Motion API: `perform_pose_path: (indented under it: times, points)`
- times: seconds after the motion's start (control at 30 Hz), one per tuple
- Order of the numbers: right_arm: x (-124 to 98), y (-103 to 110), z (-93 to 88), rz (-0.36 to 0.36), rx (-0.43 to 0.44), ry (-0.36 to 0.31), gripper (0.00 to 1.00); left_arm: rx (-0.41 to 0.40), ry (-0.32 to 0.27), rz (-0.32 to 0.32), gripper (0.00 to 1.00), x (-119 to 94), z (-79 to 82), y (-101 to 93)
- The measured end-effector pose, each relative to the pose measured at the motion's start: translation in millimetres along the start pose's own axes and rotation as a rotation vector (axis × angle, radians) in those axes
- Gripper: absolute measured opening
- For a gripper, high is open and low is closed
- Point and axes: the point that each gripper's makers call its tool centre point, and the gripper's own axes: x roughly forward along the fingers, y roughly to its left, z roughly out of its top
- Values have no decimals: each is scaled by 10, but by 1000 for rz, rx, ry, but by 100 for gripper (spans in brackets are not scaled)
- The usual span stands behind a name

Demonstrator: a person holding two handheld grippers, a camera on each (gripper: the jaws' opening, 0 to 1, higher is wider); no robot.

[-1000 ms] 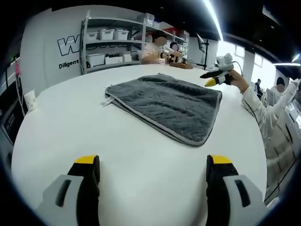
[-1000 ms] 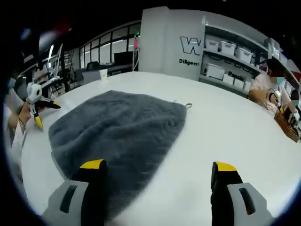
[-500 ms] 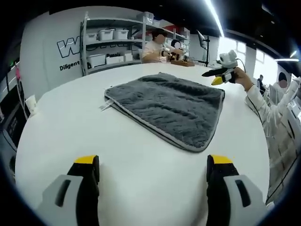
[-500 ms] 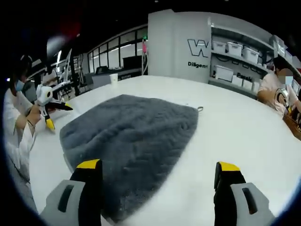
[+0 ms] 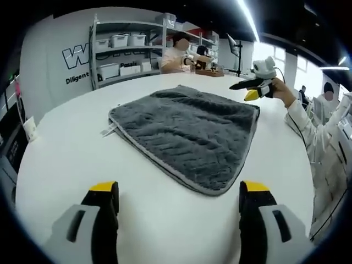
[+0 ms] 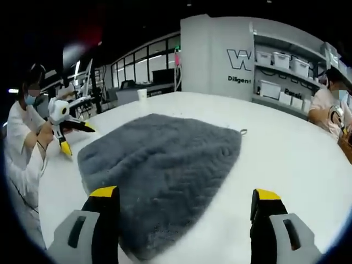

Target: Open the folded towel by lifting each exposed corner and separating the folded layers until the towel lies flat within the target outline without major curled edges

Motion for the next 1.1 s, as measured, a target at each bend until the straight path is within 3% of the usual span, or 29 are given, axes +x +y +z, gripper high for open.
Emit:
perform_pose_path:
  times: [0.17,0.33,0.57,0.93,1.1]
  points:
    - [-14,70,20,26,-12,-7,99,-23,-19,-16,83,22,21,-145]
    - [-8,97,23,44,-17,-4,99,-27,-7,24,78,36,-13,-206]
    - [-35,117,54,45,-19,-21,99,-63,-55,25,53,23,52,-239]
    - [-54,111,54,42,-10,-27,97,-102,-57,2,23,83,60,-294]
    - [-69,86,63,36,-2,-36,96,-98,-57,-25,23,122,61,-354]
